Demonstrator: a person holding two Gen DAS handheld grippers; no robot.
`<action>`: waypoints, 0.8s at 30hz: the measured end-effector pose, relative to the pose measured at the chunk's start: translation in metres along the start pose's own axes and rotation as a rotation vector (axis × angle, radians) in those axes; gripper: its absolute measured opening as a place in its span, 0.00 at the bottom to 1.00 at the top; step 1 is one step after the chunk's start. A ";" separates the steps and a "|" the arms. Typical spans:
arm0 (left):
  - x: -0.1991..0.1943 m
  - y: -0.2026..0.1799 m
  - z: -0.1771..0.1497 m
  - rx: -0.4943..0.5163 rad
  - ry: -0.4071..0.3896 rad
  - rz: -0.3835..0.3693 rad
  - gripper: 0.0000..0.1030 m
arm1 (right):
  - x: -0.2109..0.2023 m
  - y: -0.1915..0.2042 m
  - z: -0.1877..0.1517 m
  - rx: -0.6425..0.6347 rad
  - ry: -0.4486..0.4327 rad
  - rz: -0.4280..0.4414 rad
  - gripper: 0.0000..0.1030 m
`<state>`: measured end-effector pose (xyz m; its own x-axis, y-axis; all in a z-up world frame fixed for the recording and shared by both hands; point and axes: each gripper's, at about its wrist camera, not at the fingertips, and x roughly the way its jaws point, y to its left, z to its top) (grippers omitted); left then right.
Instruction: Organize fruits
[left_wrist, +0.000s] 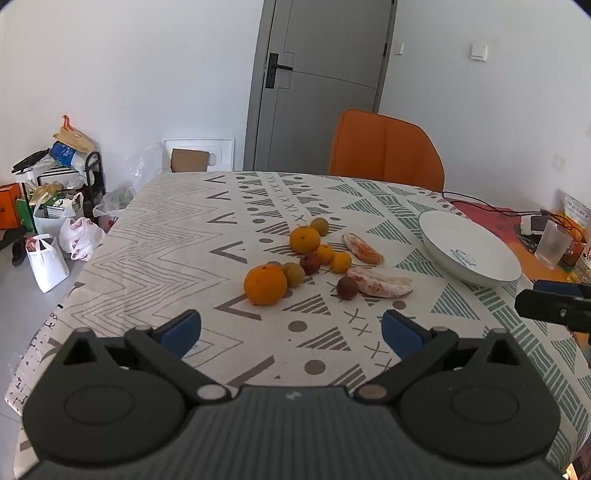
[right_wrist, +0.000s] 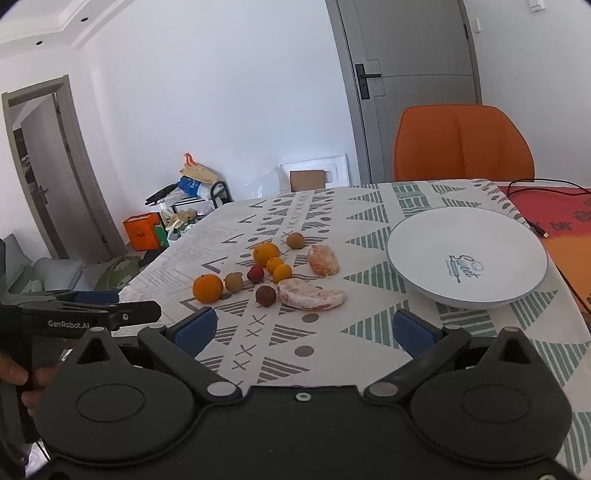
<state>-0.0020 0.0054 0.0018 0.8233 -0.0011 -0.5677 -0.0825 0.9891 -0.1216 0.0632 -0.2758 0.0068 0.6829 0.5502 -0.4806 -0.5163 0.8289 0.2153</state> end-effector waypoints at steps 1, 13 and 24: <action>0.000 0.000 0.000 0.000 0.001 0.004 1.00 | 0.000 -0.001 0.000 0.001 -0.001 -0.001 1.00; -0.002 0.004 0.000 0.002 -0.004 0.011 1.00 | -0.001 -0.002 -0.001 0.009 -0.004 -0.008 1.00; -0.004 0.002 0.000 0.012 -0.005 0.001 1.00 | -0.001 -0.002 -0.001 0.010 -0.005 -0.008 1.00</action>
<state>-0.0056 0.0078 0.0042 0.8263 0.0004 -0.5633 -0.0763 0.9909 -0.1112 0.0634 -0.2782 0.0056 0.6896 0.5438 -0.4783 -0.5057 0.8343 0.2194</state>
